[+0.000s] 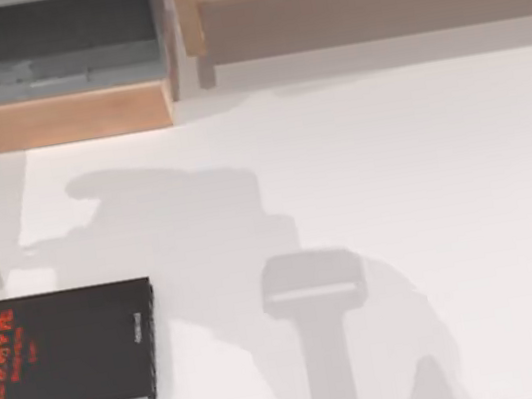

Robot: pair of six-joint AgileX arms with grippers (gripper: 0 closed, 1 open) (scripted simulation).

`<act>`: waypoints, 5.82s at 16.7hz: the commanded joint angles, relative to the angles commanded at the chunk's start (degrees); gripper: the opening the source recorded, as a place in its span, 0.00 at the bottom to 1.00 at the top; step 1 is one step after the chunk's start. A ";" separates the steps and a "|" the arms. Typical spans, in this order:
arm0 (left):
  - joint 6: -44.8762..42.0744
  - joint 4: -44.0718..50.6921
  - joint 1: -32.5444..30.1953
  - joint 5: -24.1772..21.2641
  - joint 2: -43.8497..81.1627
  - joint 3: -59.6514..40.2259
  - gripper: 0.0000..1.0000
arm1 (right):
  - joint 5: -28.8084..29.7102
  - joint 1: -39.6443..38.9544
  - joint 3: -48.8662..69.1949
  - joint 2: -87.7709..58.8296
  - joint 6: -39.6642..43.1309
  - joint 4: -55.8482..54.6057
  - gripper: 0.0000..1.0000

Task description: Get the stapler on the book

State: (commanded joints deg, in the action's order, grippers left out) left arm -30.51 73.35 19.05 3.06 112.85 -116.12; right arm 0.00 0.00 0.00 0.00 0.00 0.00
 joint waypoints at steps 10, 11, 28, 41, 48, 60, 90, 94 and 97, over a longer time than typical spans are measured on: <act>-2.73 18.50 0.59 -5.97 43.78 -46.79 1.00 | 0.00 0.00 0.00 0.00 0.00 0.00 1.00; -2.65 18.69 0.43 -6.31 45.21 -48.48 1.00 | 0.00 0.00 0.00 0.00 0.00 0.00 1.00; -3.43 10.43 1.07 -6.81 38.11 -33.03 1.00 | 0.00 0.00 0.00 0.00 0.00 0.00 1.00; -2.30 1.02 -0.01 -6.55 40.24 -26.23 1.00 | 0.00 0.00 0.00 0.00 0.00 0.00 1.00; -2.30 1.02 -0.01 -6.55 40.24 -26.23 0.47 | 0.00 0.00 0.00 0.00 0.00 0.00 1.00; -2.30 1.02 -0.01 -6.55 40.24 -26.23 0.00 | 0.00 0.00 0.00 0.00 0.00 0.00 1.00; 32.55 -7.64 -21.45 5.63 -11.96 46.09 0.00 | 0.00 0.00 0.00 0.00 0.00 0.00 1.00; 40.95 -16.40 -28.49 1.46 -19.57 56.24 0.00 | 0.00 0.00 0.00 0.00 0.00 0.00 1.00; 42.19 -20.72 -31.61 -1.06 -22.89 58.62 0.00 | 0.00 0.00 0.00 0.00 0.00 0.00 1.00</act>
State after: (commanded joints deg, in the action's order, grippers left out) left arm 11.67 52.63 -12.56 1.99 89.96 -57.50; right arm 0.00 0.00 0.00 0.00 0.00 0.00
